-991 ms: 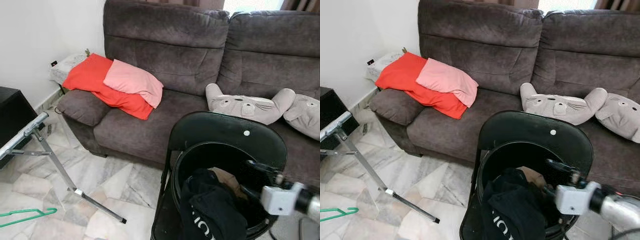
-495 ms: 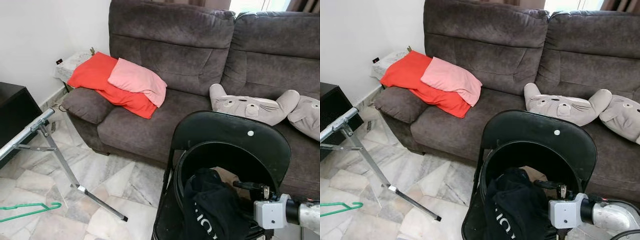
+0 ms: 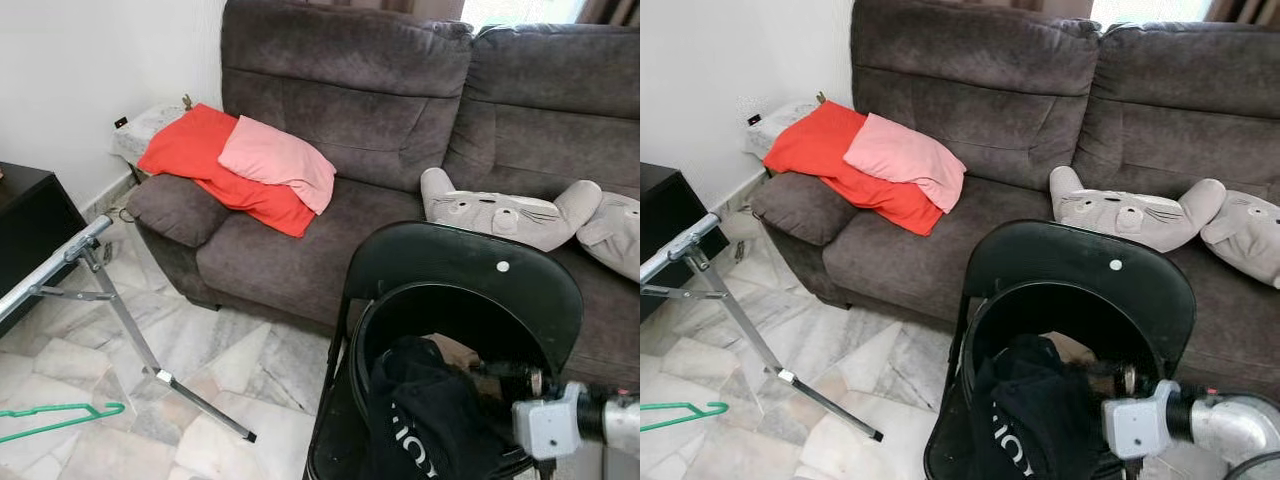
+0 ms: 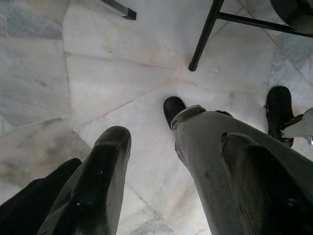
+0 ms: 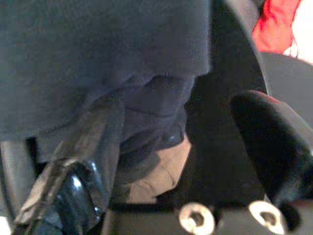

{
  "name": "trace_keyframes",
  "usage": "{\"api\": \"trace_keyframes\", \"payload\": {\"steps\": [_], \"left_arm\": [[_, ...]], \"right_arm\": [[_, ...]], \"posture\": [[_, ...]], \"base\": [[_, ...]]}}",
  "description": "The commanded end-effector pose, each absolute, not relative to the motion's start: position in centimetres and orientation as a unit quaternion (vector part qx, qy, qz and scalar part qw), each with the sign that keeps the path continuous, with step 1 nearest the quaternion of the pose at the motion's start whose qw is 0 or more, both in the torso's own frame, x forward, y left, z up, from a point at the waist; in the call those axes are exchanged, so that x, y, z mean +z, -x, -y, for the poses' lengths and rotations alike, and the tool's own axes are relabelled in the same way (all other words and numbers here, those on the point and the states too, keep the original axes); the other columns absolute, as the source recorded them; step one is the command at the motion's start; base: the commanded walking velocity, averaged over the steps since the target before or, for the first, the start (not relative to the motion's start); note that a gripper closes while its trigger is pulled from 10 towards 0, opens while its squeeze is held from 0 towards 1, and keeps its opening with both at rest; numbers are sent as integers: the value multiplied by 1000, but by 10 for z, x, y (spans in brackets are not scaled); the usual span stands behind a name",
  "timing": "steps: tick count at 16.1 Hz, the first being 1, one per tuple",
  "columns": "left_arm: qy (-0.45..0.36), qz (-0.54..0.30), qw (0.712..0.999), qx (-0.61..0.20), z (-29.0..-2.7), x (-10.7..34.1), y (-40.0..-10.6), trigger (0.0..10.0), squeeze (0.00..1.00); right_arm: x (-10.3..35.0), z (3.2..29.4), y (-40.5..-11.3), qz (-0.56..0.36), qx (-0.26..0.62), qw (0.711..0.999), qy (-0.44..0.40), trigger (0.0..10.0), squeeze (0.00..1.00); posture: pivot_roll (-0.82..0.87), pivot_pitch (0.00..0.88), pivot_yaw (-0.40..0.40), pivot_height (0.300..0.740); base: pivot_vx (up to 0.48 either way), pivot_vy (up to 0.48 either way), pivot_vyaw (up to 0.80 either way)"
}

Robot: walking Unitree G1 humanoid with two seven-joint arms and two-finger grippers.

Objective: Hang hanger

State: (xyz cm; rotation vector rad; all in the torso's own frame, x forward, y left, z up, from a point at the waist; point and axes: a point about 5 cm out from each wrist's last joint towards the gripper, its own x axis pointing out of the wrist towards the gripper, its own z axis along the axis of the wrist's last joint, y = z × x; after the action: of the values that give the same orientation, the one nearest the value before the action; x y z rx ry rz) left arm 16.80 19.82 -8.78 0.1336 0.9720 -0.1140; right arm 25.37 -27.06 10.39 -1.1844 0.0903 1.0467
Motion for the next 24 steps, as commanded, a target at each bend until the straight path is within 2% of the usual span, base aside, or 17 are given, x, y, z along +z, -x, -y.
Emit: {"api": "trace_keyframes", "payload": {"steps": [1, 5, 7, 10, 13, 17, 24], "left_arm": [[-64, -479, 874, -55, -200, -91, -162, 10000, 0], [-70, -478, 873, -58, -200, -90, -162, 10000, 0], [-71, -479, 873, -60, -200, -90, -162, 10000, 0], [-71, -480, 872, -61, -200, -91, -162, 10000, 0], [-72, -480, 872, -62, -199, -91, -162, 10000, 0], [-73, -479, 872, -62, -200, -90, -162, 10000, 0], [-72, -479, 873, -57, -200, -90, -162, 10000, 0]], "right_arm": [[109, 267, -258, -17, 461, 704, 540, 10000, 0], [120, 256, -266, 27, 442, 728, 523, 10000, 0], [113, 261, -263, 10, 454, 703, 548, 10000, 0], [108, 272, -264, -23, 438, 685, 583, 10000, 0], [108, 277, -269, -34, 411, 688, 597, 10000, 0], [106, 267, -273, 2, 396, 708, 585, 10000, 0], [110, 253, -281, 44, 393, 712, 580, 10000, 0]], "posture": [[-60, 101, 18, 740], [-57, 104, 17, 740], [-58, 105, 16, 740], [-60, 108, 14, 740], [-57, 109, 13, 740], [-51, 110, 14, 740], [-40, 113, 10, 740]], "base": [[0, 0, 0], [0, 0, 0], [0, 0, 0], [0, 0, 0], [0, 0, 0], [0, 0, 0], [0, 0, 0]]}}
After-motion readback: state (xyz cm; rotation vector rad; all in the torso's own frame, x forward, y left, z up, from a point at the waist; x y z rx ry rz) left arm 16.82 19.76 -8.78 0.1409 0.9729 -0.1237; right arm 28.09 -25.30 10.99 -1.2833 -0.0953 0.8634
